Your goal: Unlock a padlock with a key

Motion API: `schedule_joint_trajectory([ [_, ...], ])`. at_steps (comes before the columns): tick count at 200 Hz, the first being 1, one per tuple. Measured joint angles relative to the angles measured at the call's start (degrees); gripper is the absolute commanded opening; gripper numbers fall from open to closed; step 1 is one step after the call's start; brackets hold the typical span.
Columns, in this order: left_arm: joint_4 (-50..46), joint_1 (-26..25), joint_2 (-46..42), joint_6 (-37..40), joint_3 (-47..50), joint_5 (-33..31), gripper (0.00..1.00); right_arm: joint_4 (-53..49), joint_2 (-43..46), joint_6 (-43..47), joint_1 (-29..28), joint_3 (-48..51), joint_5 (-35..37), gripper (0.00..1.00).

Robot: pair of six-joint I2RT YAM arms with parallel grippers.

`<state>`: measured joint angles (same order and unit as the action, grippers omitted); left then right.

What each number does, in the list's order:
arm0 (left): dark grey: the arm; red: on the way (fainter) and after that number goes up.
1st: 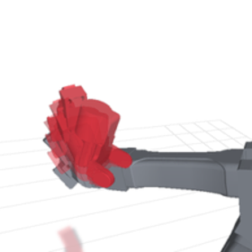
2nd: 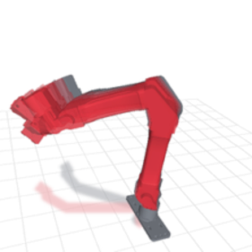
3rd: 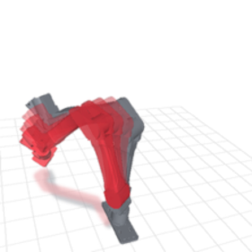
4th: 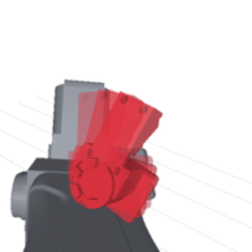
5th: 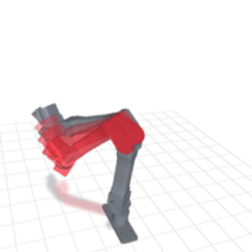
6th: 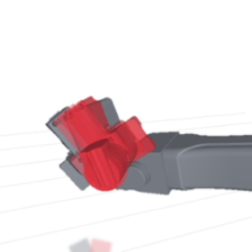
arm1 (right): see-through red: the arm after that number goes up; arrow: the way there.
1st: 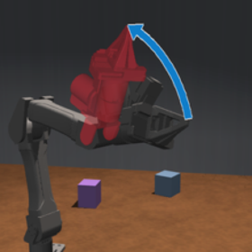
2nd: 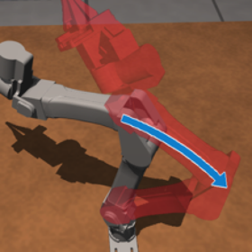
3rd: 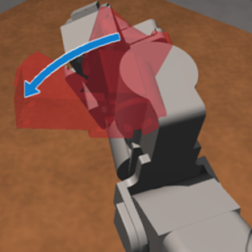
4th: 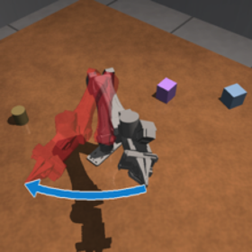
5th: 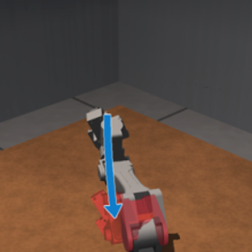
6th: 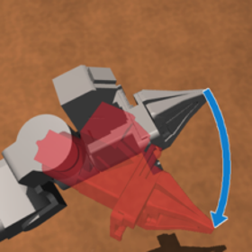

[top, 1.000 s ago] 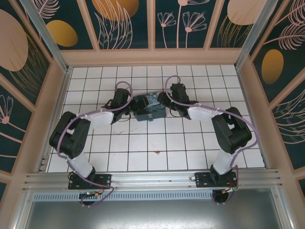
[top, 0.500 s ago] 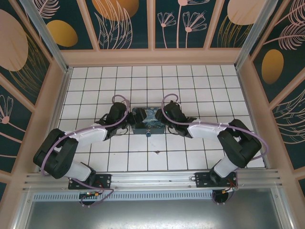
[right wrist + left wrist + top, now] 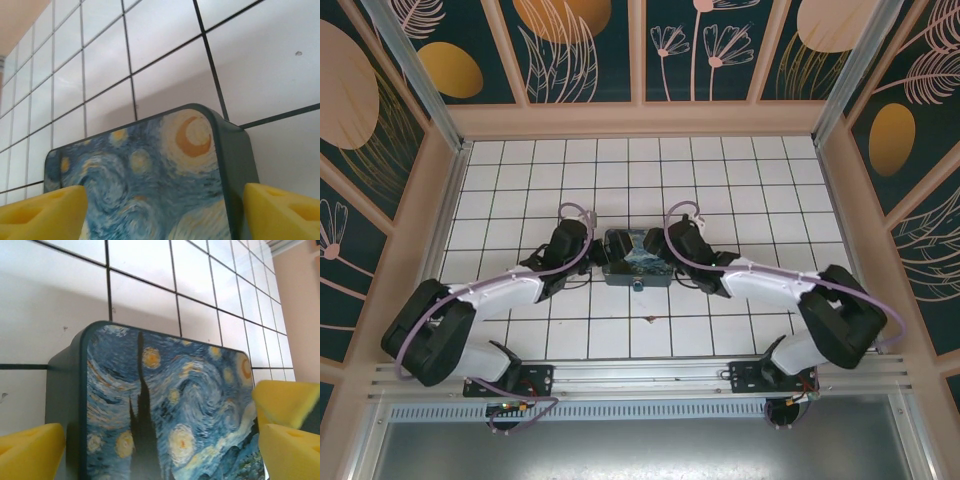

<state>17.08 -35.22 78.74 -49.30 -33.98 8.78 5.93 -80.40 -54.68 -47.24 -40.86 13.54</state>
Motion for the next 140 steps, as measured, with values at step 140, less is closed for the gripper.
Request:
schedule_joint_trajectory([
  [140, -8.04, 0.0, -24.46, -3.74, 8.57, -9.35, 0.99, -21.31, 7.76, 2.73, -19.47, 0.83, 3.8, 0.68],
])
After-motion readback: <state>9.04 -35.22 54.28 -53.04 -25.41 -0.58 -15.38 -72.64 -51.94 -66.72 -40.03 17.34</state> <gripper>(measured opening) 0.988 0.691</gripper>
